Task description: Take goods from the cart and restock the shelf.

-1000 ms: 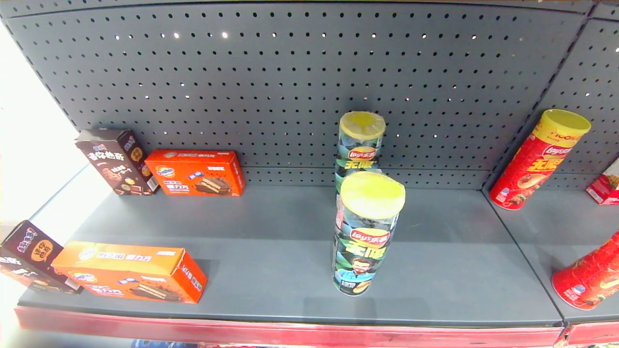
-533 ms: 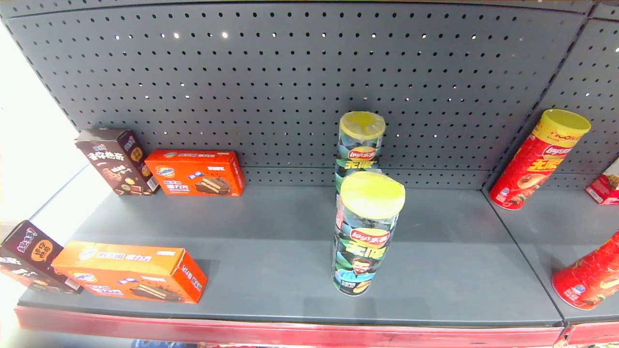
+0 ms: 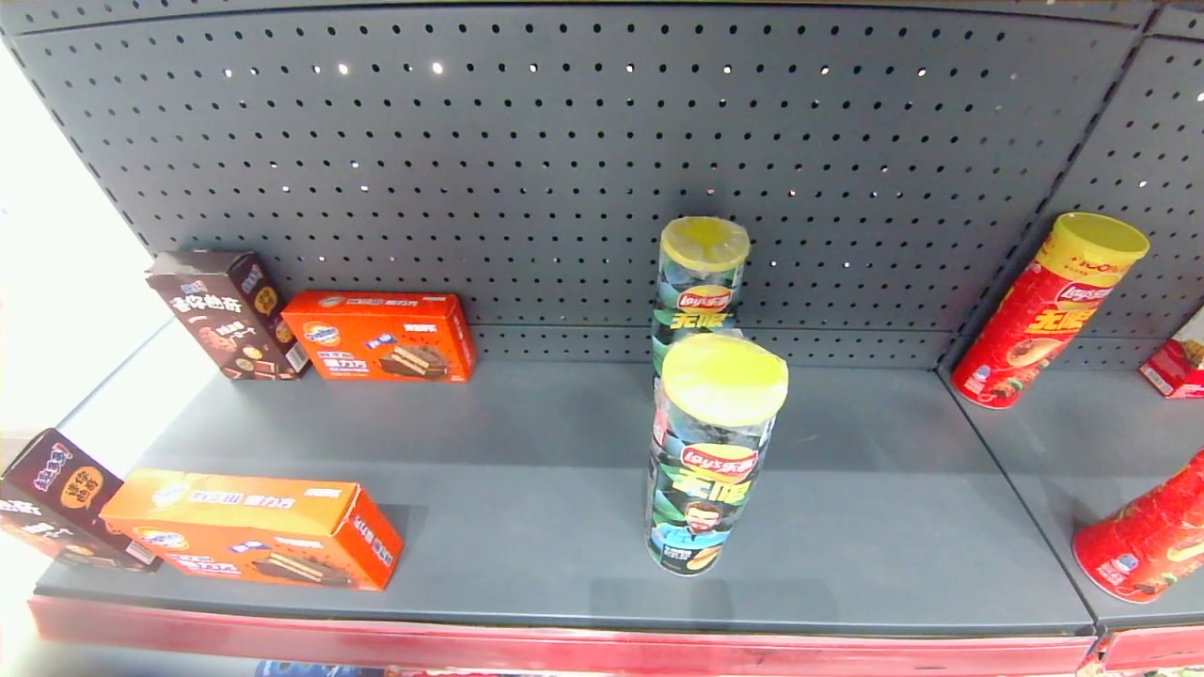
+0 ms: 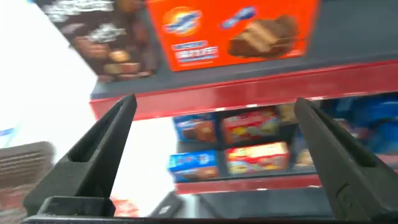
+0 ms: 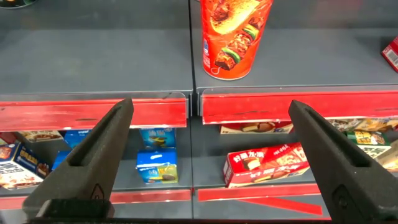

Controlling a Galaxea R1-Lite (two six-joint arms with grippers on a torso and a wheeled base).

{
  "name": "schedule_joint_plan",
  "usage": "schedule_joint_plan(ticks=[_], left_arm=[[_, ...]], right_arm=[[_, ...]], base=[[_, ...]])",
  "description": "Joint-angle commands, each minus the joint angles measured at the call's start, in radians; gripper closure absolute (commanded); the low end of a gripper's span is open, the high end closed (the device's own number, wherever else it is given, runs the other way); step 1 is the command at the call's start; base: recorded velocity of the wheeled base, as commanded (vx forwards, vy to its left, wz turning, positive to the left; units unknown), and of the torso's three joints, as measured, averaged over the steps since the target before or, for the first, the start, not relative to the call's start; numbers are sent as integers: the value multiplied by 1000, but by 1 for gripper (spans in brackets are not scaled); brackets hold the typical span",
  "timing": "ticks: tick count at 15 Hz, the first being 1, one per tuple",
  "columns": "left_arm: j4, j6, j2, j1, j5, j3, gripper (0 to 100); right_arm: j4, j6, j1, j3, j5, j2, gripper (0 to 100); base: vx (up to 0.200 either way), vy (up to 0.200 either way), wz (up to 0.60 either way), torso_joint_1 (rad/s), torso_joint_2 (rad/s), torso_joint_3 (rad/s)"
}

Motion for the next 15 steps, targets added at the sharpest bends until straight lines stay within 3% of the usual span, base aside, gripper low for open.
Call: schedule_joint_plan(ticks=[1,3,4,5,7,8,9,12,13,15], left_arm=[[-1,11,1,0,42,1,0],[0,-45,2,-2,-12,-1,0],[-3,-103,4,-2,-168,29,0],[-14,-103,4,-2,-182,35,0],[-44,-45,4,-3,-197,41,0],[-44,-45,4,-3,-197,41,0],[-38,-77,2,-5,-194,39,0],[-43,-91,4,-5,-188,42,0],[-41,-114,4,-3,-183,42,0],[-41,-115,4,-3,-180,42,0]], right_arm=[[0,0,0,0,0,1,0],[0,0,0,0,0,1,0],[0,0,0,0,0,1,0],[0,0,0,0,0,1,0],[0,0,0,0,0,1,0],[0,0,0,0,0,1,0],[0,0,0,0,0,1,0],[0,0,0,0,0,1,0],[0,0,0,0,0,1,0],[0,0,0,0,0,1,0]], base=[[0,0,0,0,0,0],[0,0,0,0,0,0],[0,0,0,0,0,0],[0,0,0,0,0,0],[0,0,0,0,0,0],[0,0,0,0,0,0],[0,0,0,0,0,0],[0,0,0,0,0,0],[0,0,0,0,0,0],[0,0,0,0,0,0]])
